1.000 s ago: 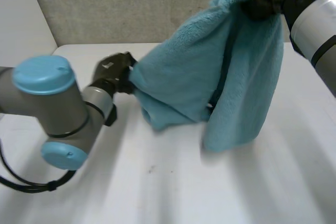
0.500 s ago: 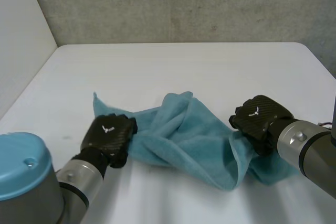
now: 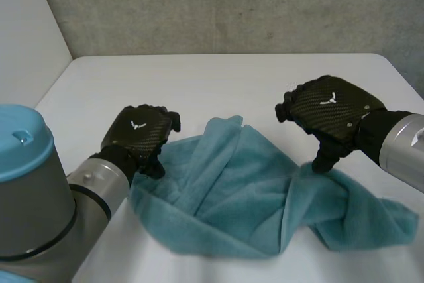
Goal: Fold the laundry
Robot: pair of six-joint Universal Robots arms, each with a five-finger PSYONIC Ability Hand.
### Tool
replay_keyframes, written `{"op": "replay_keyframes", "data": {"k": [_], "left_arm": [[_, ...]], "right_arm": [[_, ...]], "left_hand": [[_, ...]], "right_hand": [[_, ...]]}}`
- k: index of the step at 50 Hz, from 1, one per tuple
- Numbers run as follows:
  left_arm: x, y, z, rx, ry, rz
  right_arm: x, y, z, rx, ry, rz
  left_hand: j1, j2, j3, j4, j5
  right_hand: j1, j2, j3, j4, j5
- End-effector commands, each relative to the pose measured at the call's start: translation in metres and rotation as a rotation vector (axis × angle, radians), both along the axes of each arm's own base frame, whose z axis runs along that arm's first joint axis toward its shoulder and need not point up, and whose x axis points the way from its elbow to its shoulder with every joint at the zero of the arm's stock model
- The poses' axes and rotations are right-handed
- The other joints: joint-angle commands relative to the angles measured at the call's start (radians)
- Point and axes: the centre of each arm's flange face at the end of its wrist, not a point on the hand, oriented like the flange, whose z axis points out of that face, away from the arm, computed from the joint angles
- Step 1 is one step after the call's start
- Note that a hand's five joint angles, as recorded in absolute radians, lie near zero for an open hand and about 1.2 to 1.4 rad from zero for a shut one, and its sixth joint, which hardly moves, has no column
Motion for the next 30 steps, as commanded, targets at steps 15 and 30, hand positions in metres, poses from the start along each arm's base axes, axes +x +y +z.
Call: {"op": "replay_keyframes", "data": {"k": [15, 30], "left_arm": [[0.032, -0.05, -0.029, 0.02, -0.174, 0.007], [0.054, -0.069, -0.03, 0.064, -0.161, 0.02]], "right_arm": [[-0.003, -0.014, -0.054, 0.139, 0.247, 0.021], [-0.014, -0.018, -0.071, 0.224, 0.343, -0.058]], "left_hand": [[-0.075, -0.072, -0.073, -0.072, -0.072], [-0.066, -0.064, -0.064, -0.063, -0.063]], "right_hand": [[0.015, -0.041, -0.033, -0.028, -0.024], [0.978, 0.922, 0.93, 0.936, 0.94]]}}
